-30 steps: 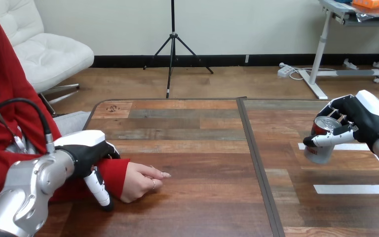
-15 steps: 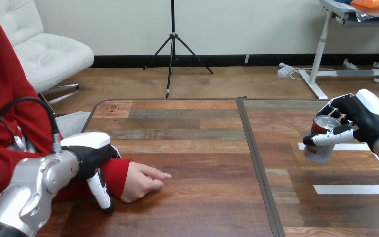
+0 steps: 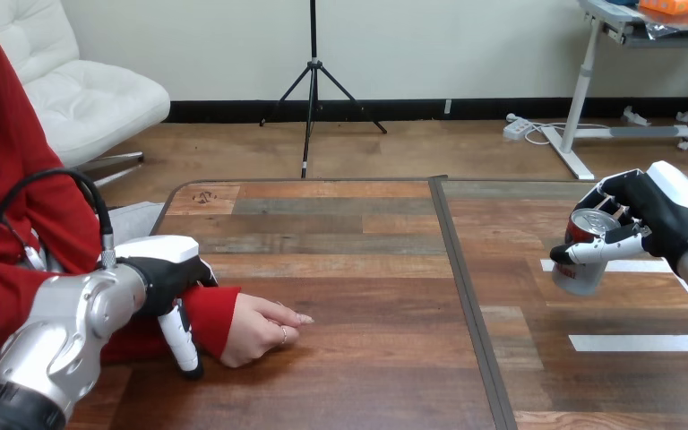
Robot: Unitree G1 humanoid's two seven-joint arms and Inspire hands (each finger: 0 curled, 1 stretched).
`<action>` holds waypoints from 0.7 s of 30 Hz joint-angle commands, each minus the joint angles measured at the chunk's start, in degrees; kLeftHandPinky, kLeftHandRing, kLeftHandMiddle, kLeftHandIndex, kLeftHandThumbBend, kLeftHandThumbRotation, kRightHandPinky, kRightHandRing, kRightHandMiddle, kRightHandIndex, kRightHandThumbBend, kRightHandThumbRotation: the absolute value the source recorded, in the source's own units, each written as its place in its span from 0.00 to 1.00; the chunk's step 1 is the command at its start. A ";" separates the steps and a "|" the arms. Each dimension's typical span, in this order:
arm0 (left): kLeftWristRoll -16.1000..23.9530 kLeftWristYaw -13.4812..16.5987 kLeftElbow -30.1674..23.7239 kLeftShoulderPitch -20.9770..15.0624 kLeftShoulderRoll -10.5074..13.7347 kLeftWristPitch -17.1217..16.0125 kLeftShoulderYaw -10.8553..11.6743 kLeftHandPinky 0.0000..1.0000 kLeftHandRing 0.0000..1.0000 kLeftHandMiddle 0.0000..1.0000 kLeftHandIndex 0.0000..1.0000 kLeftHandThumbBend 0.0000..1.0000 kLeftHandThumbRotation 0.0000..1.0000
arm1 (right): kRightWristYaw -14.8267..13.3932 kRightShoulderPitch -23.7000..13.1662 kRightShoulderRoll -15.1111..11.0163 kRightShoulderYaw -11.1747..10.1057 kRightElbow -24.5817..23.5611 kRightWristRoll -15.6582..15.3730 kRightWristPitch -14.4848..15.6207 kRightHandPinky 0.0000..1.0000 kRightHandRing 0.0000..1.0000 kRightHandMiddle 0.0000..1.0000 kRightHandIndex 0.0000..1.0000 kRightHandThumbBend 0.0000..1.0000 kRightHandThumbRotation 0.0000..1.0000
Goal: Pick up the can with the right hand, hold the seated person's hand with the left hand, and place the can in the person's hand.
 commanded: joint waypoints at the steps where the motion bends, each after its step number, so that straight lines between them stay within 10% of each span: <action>1: 1.24 1.64 2.81 -3.99 -0.97 0.33 -1.45 0.66 0.78 0.80 0.80 0.85 0.09 | -0.62 -5.28 -1.43 -1.83 -3.71 1.89 -1.96 0.33 0.36 0.42 0.48 0.72 0.00; 21: 0.74 1.14 11.05 -8.27 -3.70 2.49 -4.33 0.43 0.60 0.66 0.69 0.84 0.01 | -1.06 -5.24 -1.47 -1.64 -3.71 1.78 -1.69 0.32 0.36 0.42 0.48 0.72 0.00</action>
